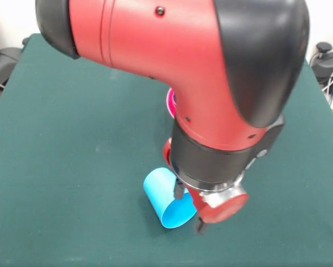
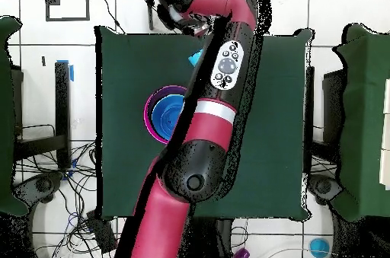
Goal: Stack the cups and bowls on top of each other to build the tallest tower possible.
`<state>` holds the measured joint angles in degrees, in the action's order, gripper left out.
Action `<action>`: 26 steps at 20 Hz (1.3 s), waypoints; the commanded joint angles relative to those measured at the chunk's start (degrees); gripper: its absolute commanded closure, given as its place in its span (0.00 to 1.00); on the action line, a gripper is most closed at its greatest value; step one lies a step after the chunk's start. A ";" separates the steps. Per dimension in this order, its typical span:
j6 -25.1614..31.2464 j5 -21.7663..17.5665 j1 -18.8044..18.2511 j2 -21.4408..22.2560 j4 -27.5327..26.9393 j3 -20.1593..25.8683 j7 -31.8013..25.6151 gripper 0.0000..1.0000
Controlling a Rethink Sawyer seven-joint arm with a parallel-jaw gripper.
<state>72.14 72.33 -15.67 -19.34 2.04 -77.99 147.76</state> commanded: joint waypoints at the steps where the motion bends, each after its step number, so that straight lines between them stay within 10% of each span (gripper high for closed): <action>1: -1.22 9.07 -2.96 -1.39 -2.68 -9.33 -21.99 0.00; 13: 0.97 25.46 -7.68 -0.97 -2.64 -26.52 -34.78 0.00; 26: 5.32 15.22 -1.64 -0.13 -0.78 -16.38 -30.28 0.00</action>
<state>72.10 93.26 -21.01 -20.00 1.02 -96.50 127.40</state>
